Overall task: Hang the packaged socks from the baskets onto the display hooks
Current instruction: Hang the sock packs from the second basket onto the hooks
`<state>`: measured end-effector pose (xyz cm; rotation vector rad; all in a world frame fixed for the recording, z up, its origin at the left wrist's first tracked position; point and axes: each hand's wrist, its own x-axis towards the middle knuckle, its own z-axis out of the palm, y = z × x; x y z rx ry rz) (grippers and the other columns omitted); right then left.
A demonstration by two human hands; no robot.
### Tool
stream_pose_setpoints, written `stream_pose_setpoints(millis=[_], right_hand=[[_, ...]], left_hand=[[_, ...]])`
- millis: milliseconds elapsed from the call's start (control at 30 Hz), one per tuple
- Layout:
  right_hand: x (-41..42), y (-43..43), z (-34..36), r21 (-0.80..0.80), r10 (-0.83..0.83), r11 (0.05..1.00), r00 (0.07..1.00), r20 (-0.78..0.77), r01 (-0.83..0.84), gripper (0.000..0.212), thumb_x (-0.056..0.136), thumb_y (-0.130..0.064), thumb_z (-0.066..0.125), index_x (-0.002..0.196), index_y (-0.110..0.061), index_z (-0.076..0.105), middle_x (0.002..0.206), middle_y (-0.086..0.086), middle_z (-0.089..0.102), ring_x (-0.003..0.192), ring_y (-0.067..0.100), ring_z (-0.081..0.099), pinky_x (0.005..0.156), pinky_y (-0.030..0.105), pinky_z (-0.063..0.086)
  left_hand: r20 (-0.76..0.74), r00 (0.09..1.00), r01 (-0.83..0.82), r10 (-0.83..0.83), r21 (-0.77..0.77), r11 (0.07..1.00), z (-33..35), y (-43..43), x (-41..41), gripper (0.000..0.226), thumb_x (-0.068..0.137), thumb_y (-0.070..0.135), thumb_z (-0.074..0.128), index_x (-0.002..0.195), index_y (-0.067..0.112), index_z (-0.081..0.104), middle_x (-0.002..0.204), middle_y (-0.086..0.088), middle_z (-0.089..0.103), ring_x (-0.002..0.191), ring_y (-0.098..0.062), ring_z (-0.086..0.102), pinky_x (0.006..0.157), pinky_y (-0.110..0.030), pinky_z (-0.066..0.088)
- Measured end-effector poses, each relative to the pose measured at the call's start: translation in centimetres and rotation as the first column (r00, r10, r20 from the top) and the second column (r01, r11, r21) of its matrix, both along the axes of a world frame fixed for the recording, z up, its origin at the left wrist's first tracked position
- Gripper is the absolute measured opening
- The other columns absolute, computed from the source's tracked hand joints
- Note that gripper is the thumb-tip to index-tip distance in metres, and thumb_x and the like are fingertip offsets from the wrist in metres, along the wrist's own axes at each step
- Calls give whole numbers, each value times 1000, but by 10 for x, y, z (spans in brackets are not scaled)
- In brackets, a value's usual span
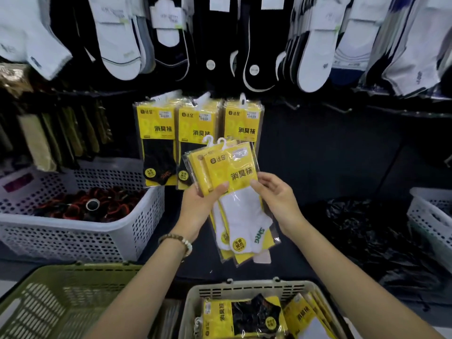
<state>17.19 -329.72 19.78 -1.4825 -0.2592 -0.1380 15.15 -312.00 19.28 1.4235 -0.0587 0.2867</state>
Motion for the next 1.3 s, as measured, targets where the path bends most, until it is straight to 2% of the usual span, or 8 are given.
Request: stream_pose_setpoints(millis=[167, 367, 567, 767, 867, 1067, 1200, 1300], right_hand=[[7, 15, 11, 125, -11, 992, 1000, 5, 10, 18, 77, -26, 73, 89, -14, 66, 92, 3, 75, 85, 16, 72, 65, 23, 56], [23, 0, 12, 146, -94, 984, 992, -80, 105, 11, 92, -19, 60, 99, -14, 67, 97, 4, 75, 88, 18, 72, 73, 30, 58], [59, -17, 38, 78, -249, 965, 968, -44, 252, 11, 95, -19, 55, 93, -18, 65, 78, -8, 74, 69, 6, 70, 51, 15, 51], [108, 3, 63, -8, -260, 966, 966, 18, 260, 10, 95, -21, 56, 91, -17, 64, 96, 5, 72, 90, 20, 67, 79, 38, 54], [128, 20, 62, -65, -239, 968, 971, 29, 240, 11, 95, -21, 56, 93, -13, 64, 98, 11, 70, 89, 24, 65, 78, 38, 54], [155, 31, 44, -35, -368, 930, 921, -127, 367, 19, 86, -28, 69, 82, -10, 63, 83, 4, 65, 82, 18, 61, 72, 30, 49], [156, 27, 40, -83, -513, 857, 829, -222, 508, 30, 79, -29, 76, 95, -8, 61, 81, -3, 56, 71, 11, 52, 64, 23, 41], [139, 23, 36, -97, -574, 818, 794, -200, 567, 38, 78, -25, 76, 104, -7, 55, 88, 0, 52, 79, 14, 51, 67, 23, 41]], left_hand=[[19, 999, -33, 33, -26, 999, 15, -3, 11, 34, 67, 37, 80, 96, 28, 64, 82, 18, 73, 76, -1, 70, 56, -13, 52], [76, 993, -94, 89, 58, 994, 19, 21, 30, 36, 91, 49, 46, 92, 20, 67, 70, 14, 70, 64, 3, 63, 56, -10, 46], [89, 965, -250, 247, 32, 968, 30, 55, 52, 33, 91, 53, 45, 92, 26, 65, 86, 11, 68, 78, -3, 61, 66, -16, 46], [126, 950, -291, 286, 16, 957, 38, 65, 64, 36, 95, 43, 45, 66, 23, 50, 43, 21, 51, 42, 10, 48, 43, -4, 35], [148, 936, -328, 319, 37, 944, 40, 64, 66, 38, 94, 44, 45, 61, 24, 42, 35, 21, 40, 36, 8, 41, 42, -2, 32], [113, 954, -284, 279, 24, 959, 38, 67, 72, 30, 92, 49, 45, 87, 26, 63, 66, 16, 66, 61, 9, 60, 57, -10, 42], [64, 967, -249, 247, 26, 968, 39, 62, 69, 35, 92, 50, 47, 95, 21, 67, 93, 0, 72, 88, -15, 66, 82, -35, 51], [40, 975, -218, 219, -12, 976, 38, 56, 67, 33, 91, 48, 50, 95, 20, 66, 89, 4, 74, 87, -13, 69, 76, -29, 53]])
